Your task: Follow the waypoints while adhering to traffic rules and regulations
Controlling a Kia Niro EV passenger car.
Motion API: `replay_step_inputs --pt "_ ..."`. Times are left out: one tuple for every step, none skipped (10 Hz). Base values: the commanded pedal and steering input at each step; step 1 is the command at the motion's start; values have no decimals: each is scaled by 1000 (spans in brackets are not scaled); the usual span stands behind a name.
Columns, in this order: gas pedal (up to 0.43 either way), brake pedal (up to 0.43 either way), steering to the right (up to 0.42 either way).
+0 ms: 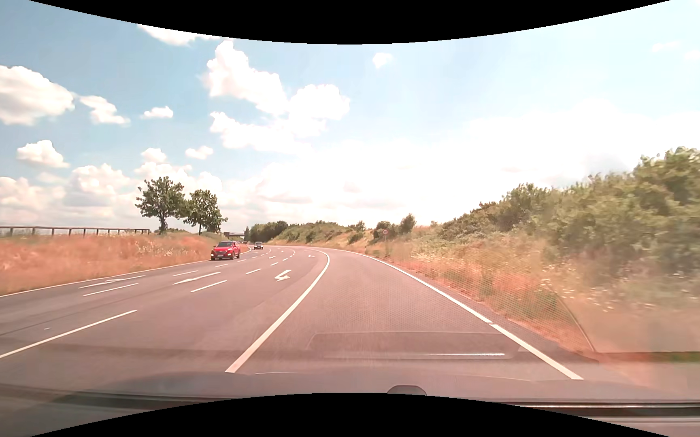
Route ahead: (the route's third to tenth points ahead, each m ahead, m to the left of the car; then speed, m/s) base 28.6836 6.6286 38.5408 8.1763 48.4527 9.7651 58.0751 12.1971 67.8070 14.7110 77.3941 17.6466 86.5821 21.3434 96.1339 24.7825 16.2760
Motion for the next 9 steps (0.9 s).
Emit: replay_step_inputs --pt "118 0 -24" --pt "118 0 -24" --pt "118 0 -25" --pt "118 0 -26" --pt "118 0 -26" --pt "118 0 -26" --pt "118 0 -26" --pt "118 0 -26" --pt "130 0 -26"
